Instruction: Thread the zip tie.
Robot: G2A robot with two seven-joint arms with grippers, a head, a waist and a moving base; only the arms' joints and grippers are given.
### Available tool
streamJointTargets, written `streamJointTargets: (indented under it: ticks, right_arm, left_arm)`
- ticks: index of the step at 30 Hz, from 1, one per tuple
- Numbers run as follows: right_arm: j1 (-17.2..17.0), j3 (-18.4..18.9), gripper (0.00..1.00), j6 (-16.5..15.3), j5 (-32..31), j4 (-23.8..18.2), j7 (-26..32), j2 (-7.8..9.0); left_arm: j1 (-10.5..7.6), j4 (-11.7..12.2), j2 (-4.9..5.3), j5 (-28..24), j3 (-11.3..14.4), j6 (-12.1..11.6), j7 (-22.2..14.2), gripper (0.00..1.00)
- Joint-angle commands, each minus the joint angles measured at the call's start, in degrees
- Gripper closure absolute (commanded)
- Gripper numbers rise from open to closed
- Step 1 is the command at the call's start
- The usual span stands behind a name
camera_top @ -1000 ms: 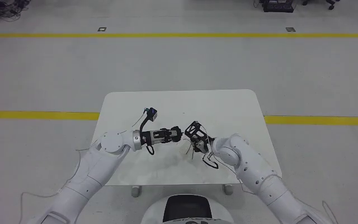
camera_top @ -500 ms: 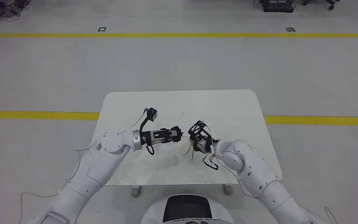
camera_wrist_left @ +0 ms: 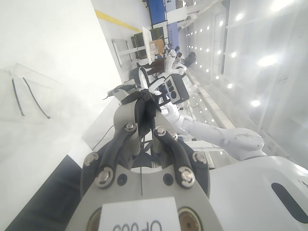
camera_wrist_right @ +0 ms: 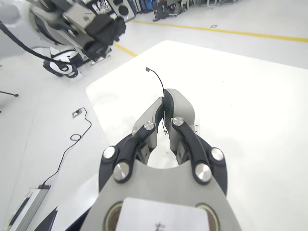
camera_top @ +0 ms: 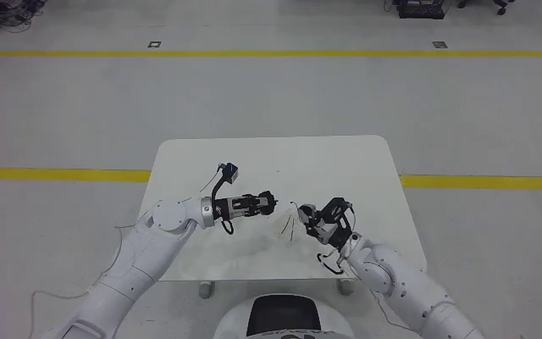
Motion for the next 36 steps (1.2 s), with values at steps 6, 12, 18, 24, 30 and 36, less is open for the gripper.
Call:
streamJointTargets:
  ticks: [6,12,18,24,30,36]
  right_arm:
    - [0.03,0.00,1.00,0.00,0.02,0.06,0.24,0.01]
    - [-1.43,-0.88,1.00,0.00,5.49,-1.29,-4.46,-0.26]
    - [-3.65,-5.53,1.00,0.00,6.77,0.26,-24.24,0.33]
    - [-0.21,-14.62,1.00,0.00,10.12,4.14,-40.50,1.06]
    - [6.50,-24.27,1.00,0.00,14.65,6.29,-47.92,1.83]
    - [8.19,-26.14,1.00,0.00,15.87,6.78,-48.60,2.04]
  left_arm:
    - [0.00,0.00,0.00,0.00,0.00,0.00,0.00,1.00]
    - [0.00,0.00,0.00,0.00,0.00,0.00,0.00,1.00]
    - [0.00,0.00,0.00,0.00,0.00,0.00,0.00,1.00]
    - [0.00,0.00,0.00,0.00,0.00,0.00,0.00,1.00]
    - [0.00,0.00,0.00,0.00,0.00,0.00,0.00,1.00]
    - [0.00,0.00,0.00,0.00,0.00,0.00,0.00,1.00]
